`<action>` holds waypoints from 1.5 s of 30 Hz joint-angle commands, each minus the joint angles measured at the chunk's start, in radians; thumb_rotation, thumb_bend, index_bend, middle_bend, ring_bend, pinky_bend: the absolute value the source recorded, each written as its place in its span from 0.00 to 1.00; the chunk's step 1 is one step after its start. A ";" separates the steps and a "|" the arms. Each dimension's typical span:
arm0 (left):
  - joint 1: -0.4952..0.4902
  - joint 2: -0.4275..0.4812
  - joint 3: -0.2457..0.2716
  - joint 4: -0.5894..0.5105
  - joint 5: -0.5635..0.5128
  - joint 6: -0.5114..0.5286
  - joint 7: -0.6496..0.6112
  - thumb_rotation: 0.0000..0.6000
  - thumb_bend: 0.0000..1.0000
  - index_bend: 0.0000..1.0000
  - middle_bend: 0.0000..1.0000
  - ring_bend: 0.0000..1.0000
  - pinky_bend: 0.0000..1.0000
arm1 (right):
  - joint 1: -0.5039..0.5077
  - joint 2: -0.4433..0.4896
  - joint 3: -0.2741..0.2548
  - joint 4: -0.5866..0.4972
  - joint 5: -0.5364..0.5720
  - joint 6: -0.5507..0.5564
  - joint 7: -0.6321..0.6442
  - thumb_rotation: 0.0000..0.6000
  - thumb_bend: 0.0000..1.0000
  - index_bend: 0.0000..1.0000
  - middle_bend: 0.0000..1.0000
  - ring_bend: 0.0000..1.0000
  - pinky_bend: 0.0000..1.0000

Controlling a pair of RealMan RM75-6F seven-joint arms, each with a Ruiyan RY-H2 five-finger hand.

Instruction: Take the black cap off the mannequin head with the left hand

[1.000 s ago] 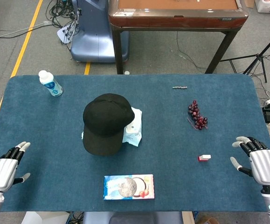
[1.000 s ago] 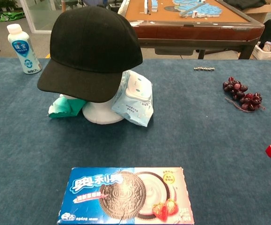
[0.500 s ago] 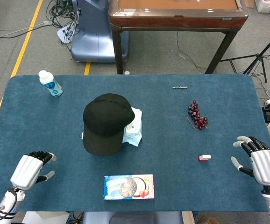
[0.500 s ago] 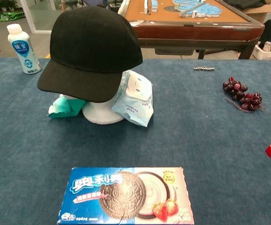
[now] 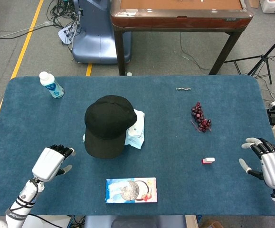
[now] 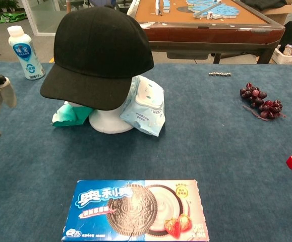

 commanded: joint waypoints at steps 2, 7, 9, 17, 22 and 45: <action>-0.012 -0.007 -0.009 -0.006 0.000 0.005 0.014 1.00 0.01 0.48 0.62 0.54 0.63 | 0.000 0.002 0.000 0.000 0.001 -0.001 0.003 1.00 0.27 0.42 0.33 0.28 0.41; -0.022 -0.010 -0.013 -0.020 0.006 0.015 0.038 1.00 0.01 0.48 0.62 0.55 0.63 | 0.000 0.004 0.000 -0.001 0.001 -0.002 0.005 1.00 0.27 0.42 0.33 0.28 0.41; -0.026 -0.009 -0.013 -0.026 0.009 0.018 0.046 1.00 0.01 0.48 0.62 0.55 0.63 | -0.001 0.003 0.000 -0.001 0.000 -0.002 0.005 1.00 0.27 0.42 0.33 0.28 0.41; -0.046 -0.002 -0.013 -0.065 0.016 0.009 0.080 1.00 0.01 0.48 0.62 0.55 0.63 | -0.001 0.003 -0.001 -0.003 -0.001 -0.003 0.001 1.00 0.27 0.42 0.33 0.28 0.41; -0.066 -0.017 -0.012 -0.080 0.021 -0.011 0.107 1.00 0.01 0.48 0.62 0.55 0.63 | -0.001 0.004 -0.002 -0.004 -0.003 -0.002 0.001 1.00 0.27 0.42 0.33 0.28 0.41; -0.118 -0.081 -0.035 -0.067 0.017 -0.003 0.144 1.00 0.01 0.48 0.62 0.55 0.63 | -0.006 0.014 -0.005 -0.008 -0.015 0.009 0.020 1.00 0.27 0.42 0.33 0.28 0.41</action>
